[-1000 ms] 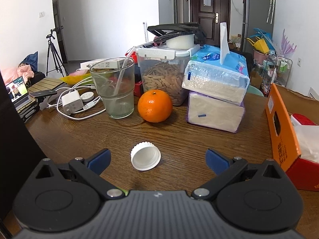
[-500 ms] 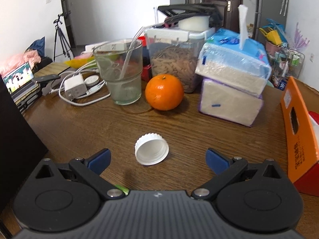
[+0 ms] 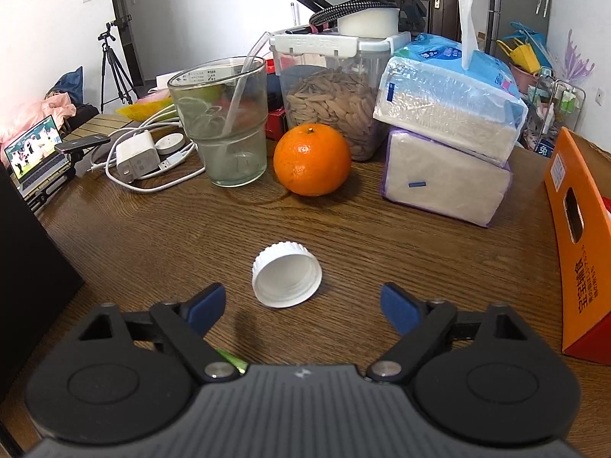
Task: Organize rigid objects
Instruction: 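Grasp the white bottle cap with the left tool while right holds tape roll, then lift the white cap with the left tool while right holds tape roll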
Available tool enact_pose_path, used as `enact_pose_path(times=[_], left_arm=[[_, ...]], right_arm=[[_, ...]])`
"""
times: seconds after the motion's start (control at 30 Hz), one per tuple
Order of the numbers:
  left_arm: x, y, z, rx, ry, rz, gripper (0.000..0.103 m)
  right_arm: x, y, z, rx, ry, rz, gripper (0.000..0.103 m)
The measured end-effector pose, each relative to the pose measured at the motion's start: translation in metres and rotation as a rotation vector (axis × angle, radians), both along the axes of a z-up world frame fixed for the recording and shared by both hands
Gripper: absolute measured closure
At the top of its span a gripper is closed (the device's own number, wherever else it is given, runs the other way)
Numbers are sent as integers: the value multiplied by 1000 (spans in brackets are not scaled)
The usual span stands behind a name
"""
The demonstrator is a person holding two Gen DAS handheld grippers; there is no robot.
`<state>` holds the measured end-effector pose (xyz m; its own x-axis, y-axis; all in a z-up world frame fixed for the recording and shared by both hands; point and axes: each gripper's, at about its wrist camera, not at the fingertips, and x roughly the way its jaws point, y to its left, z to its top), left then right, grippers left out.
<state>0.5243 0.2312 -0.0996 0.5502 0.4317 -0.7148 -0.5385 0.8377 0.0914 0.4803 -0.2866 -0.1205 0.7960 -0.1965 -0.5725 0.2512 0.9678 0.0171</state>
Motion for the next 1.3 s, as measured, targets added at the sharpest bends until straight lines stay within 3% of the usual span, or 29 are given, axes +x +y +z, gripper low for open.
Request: enact_pose_path(times=[0.27,0.5,1.0,1.3], left_arm=[[0,3,-2,-11,9,8,36],[4,4,-4,4,16,5,38],[12,6,-5,11,21,-24,62],[11,5,-5,23,11,-32,63]], right_arm=[[-1,1,1,1,-3,1,60],[-1,1,1,2,-3,2,60],[-1,1,1,0,-3,3,60],[-1,2,1,-1,-5,3,60]])
